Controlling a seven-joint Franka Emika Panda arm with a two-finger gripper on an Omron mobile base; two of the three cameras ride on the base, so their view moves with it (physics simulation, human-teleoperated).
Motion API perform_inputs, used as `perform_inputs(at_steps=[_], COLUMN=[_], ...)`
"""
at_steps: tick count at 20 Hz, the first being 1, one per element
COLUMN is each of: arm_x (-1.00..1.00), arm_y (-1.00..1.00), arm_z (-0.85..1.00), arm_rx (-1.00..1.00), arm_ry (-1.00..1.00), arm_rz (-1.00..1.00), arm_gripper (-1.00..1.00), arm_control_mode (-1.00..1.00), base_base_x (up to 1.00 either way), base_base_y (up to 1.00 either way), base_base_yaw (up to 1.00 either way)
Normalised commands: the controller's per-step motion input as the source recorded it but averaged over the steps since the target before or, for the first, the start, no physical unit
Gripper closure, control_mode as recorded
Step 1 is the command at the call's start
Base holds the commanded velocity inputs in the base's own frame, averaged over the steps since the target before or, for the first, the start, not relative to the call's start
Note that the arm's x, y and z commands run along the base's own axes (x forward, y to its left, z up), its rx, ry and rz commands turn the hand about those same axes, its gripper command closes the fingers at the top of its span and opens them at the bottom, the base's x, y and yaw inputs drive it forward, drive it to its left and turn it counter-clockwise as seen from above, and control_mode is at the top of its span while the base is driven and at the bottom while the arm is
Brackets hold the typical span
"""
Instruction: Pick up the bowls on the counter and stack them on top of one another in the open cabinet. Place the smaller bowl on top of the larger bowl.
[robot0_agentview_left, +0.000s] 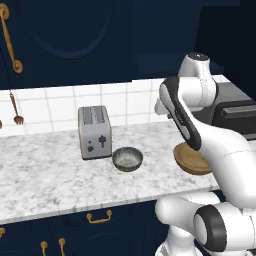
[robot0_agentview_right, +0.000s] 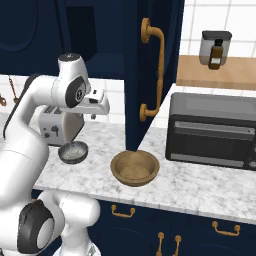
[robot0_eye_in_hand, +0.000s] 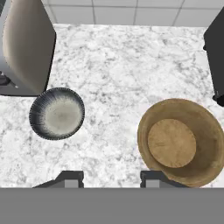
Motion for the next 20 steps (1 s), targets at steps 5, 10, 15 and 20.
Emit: perform_inputs(at_steps=[5, 10, 15, 20], arm_x=[-0.08, 0.06, 0.37, 0.55], arm_y=[0.33, 0.64, 0.40, 0.21], arm_z=[-0.19, -0.94, -1.00, -0.99], arm_rx=[0.00, 0.08, 0.01, 0.00], arm_ry=[0.03, 0.18, 0.19, 0.10], arm_rz=[0.02, 0.07, 0.04, 0.02], arm_gripper=[-1.00, -1.00, -1.00, -1.00], arm_control_mode=[-1.00, -1.00, -1.00, -1.00], base_base_x=[0.00, 0.00, 0.00, 0.00], base_base_y=[0.00, 0.00, 0.00, 0.00], base_base_yaw=[0.00, 0.00, 0.00, 0.00])
